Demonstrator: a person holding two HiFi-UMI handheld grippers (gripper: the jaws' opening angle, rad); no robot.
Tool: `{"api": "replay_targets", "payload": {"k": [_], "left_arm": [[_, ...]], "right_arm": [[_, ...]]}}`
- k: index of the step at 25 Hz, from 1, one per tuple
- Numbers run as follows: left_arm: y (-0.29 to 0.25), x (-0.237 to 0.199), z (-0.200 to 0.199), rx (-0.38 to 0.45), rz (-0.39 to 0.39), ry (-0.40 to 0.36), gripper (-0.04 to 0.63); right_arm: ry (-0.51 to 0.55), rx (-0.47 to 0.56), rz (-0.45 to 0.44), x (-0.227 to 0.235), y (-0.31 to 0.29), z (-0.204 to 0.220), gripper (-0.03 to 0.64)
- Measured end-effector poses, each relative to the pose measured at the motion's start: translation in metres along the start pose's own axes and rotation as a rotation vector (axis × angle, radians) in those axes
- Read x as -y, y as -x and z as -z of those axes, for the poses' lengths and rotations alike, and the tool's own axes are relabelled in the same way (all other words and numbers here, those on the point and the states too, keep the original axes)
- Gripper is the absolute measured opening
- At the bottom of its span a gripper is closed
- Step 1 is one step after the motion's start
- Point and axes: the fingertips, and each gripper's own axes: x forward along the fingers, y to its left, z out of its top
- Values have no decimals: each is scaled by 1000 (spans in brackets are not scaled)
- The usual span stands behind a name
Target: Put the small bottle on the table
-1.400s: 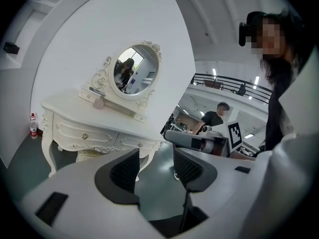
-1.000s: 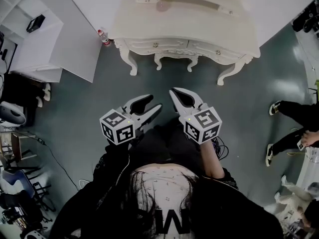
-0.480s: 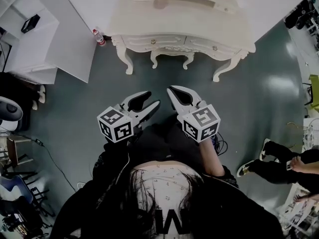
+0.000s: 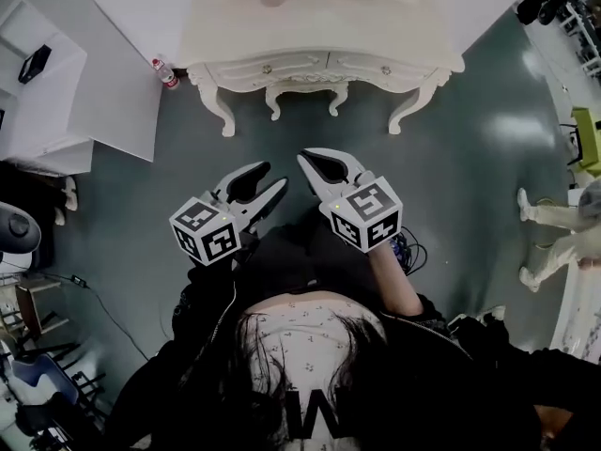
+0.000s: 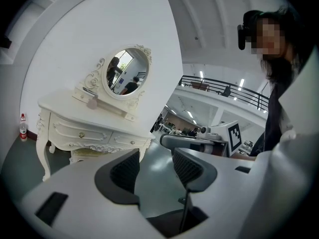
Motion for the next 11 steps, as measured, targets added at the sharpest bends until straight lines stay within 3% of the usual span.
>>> {"api": "replay_targets", "payload": {"k": [11], "left_arm": [[-4,-11,0,-17,-13,7,215]], "right_arm": [[28,-30,-8,4,-14,4,9]]}}
